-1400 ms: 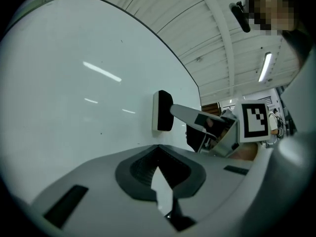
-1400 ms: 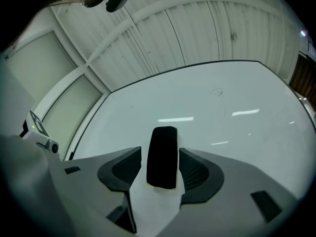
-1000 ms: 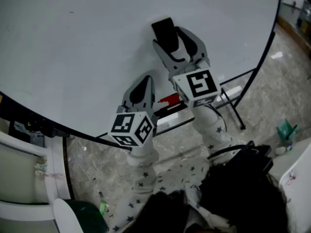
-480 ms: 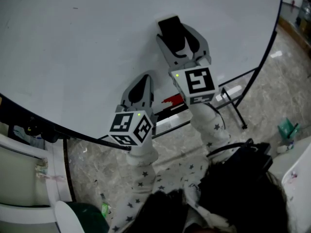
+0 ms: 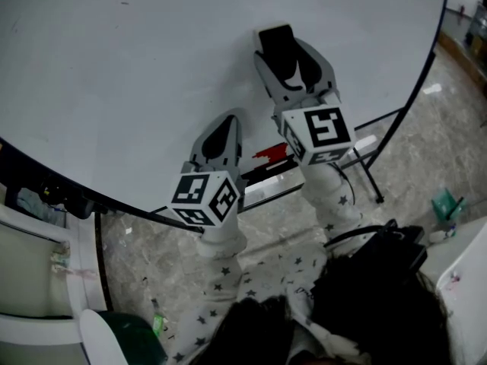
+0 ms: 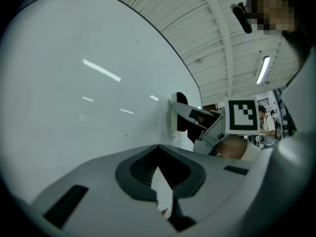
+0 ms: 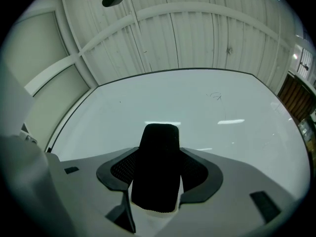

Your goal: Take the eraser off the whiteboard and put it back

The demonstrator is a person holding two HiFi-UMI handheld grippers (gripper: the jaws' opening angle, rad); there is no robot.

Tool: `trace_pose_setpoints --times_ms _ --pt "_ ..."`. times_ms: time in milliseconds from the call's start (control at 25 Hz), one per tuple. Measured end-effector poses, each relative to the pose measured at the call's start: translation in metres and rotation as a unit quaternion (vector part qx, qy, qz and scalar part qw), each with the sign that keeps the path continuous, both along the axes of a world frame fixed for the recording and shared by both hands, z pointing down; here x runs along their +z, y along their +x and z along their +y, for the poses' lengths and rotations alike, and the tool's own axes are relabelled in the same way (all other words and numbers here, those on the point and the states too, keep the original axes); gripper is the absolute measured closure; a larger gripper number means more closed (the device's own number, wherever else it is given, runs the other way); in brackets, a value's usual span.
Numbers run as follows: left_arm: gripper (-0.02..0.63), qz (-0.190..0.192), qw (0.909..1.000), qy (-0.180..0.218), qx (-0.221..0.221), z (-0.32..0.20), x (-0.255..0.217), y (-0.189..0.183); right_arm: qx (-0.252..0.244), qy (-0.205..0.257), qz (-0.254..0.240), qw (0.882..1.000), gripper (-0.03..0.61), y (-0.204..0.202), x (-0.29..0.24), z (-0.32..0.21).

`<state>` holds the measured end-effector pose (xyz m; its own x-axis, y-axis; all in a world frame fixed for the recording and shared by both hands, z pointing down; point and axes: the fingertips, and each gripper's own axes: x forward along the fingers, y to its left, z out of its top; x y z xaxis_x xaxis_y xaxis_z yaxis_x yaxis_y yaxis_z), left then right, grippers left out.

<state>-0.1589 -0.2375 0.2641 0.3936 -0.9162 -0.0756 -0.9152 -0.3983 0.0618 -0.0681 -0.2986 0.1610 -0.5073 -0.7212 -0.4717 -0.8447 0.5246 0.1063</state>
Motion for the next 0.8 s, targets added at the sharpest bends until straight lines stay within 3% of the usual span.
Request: trace_pose_setpoints --times_ms 480,800 --pt "0.612 0.019 0.9998 0.004 0.008 -0.016 -0.001 -0.012 -0.038 -0.034 -0.007 0.999 0.324 -0.001 0.017 0.003" --pt "0.612 0.022 0.9988 0.021 0.039 0.005 -0.01 0.042 -0.061 -0.034 -0.027 0.997 0.324 0.051 0.013 0.051"
